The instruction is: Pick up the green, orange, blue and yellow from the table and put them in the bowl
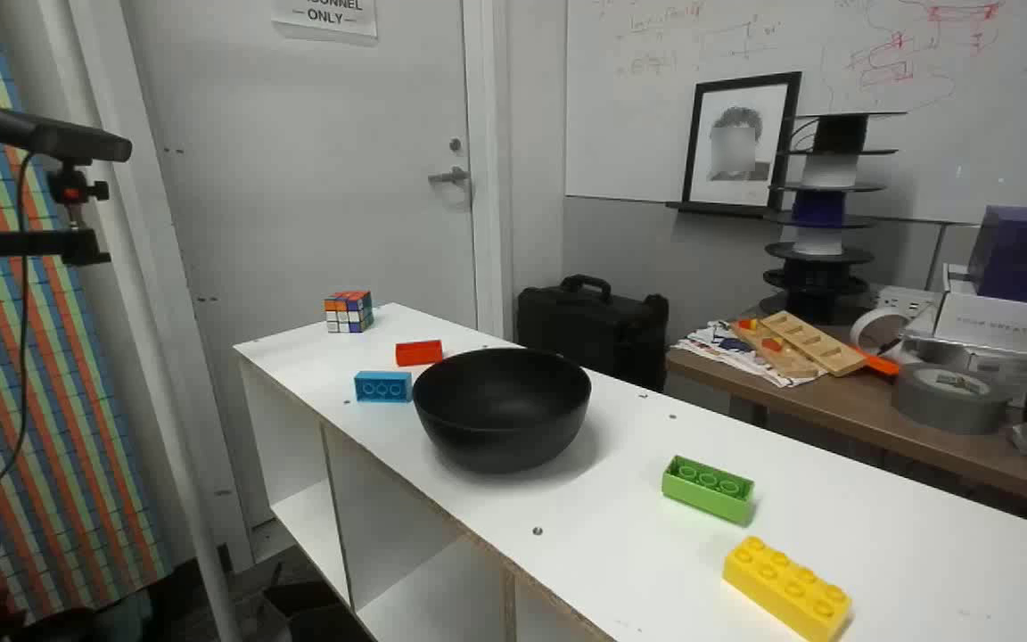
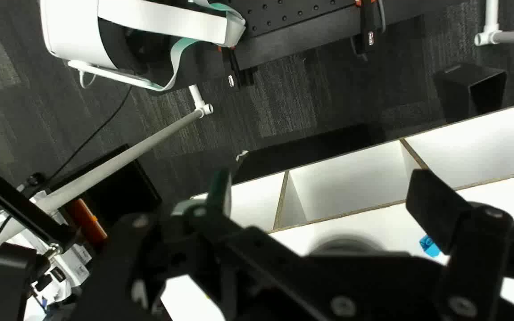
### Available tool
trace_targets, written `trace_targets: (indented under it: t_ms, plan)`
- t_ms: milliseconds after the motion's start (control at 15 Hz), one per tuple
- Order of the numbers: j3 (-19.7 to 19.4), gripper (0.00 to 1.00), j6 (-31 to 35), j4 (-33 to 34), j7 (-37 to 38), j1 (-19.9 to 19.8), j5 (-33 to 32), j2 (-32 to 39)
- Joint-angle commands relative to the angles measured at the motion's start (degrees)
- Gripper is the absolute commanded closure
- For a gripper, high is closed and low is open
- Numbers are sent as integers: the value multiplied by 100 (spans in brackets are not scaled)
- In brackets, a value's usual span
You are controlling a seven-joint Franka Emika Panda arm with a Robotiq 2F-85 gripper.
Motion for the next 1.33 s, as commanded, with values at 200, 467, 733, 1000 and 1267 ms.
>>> trace_targets:
  t_ms: [200, 467, 733, 1000, 1267]
  plan:
    - [12, 0, -5, 88, -16, -23, 8, -20]
    - [12, 0, -5, 90, -16, -23, 8, -20]
    - [135, 0, 158, 355, -41, -15, -79, 307]
    - [301, 0, 747, 608, -117, 24, -117, 1156]
    - [362, 0, 2463, 371, 227, -94, -426, 1881]
